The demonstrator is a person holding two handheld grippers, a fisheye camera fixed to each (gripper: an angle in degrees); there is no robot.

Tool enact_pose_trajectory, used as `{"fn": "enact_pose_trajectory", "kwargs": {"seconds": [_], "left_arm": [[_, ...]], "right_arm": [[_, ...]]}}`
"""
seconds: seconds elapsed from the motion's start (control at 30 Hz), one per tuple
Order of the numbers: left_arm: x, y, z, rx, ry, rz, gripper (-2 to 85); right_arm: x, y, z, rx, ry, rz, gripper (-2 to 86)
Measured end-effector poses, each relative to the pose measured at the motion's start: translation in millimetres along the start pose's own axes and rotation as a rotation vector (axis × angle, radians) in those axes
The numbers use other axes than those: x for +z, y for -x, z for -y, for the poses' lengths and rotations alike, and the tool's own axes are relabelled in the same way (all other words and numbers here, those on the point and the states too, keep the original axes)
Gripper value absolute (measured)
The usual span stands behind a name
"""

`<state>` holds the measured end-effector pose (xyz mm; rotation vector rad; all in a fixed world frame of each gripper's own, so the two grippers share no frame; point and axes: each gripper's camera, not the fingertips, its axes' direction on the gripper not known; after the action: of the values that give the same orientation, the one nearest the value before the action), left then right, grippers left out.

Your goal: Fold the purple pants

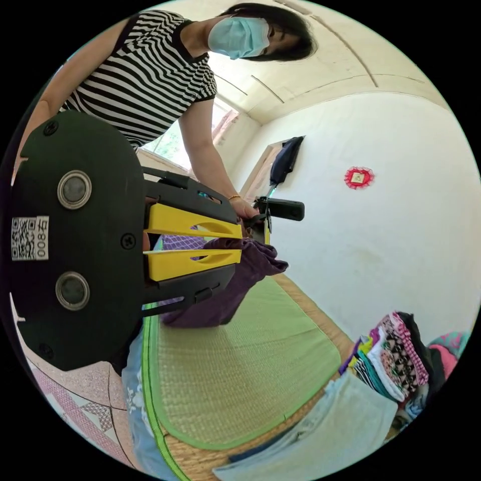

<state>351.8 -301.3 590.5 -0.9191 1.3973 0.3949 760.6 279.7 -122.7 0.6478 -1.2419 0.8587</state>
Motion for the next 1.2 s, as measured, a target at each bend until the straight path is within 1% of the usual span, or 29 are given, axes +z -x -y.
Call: {"fn": "enact_pose_trajectory", "kwargs": {"seconds": [0.2, 0.3, 0.37, 0.53, 0.6, 0.67, 0.83, 0.9, 0.97, 1.03, 1.1, 1.2], "left_arm": [[-47, 9, -101, -0.083, -0.009, 0.029, 1.4], [-70, 19, -154, -0.155, -0.044, 0.055, 0.5], [-86, 31, -195, -0.223, -0.075, 0.043, 0.2], [-105, 54, -268, -0.371, -0.126, 0.033, 0.1], [-112, 60, -294, -0.431, -0.147, 0.039, 0.3], [-118, 66, -332, -0.537, -0.171, 0.037, 0.6], [-118, 60, -400, -0.661, -0.172, 0.022, 2.2], [-119, 57, -424, -0.708, -0.205, 0.003, 2.4], [-117, 58, -447, -0.747, -0.238, -0.101, 2.2], [-117, 60, -458, -0.757, -0.249, -0.144, 1.8], [-125, 60, -465, -0.756, -0.275, -0.143, 1.2], [-147, 56, -472, -0.701, -0.33, -0.123, 0.6]], "right_arm": [[126, -15, -16, -0.013, 0.211, 0.066, 2.8], [188, -28, -27, -0.008, 0.309, 0.067, 2.8], [235, -44, -39, 0.003, 0.38, 0.065, 2.8], [318, -85, -62, 0.077, 0.475, 0.066, 2.7], [345, -99, -70, 0.092, 0.506, 0.05, 2.6], [378, -119, -81, 0.108, 0.557, 0.003, 2.6], [424, -155, -100, 0.142, 0.601, -0.032, 2.8], [437, -167, -105, 0.151, 0.609, -0.036, 2.8], [451, -181, -111, 0.161, 0.606, -0.031, 2.8], [462, -189, -113, 0.161, 0.607, -0.032, 2.9], [471, -195, -114, 0.156, 0.6, -0.026, 2.9], [481, -196, -112, 0.119, 0.546, -0.012, 3.1]]}}
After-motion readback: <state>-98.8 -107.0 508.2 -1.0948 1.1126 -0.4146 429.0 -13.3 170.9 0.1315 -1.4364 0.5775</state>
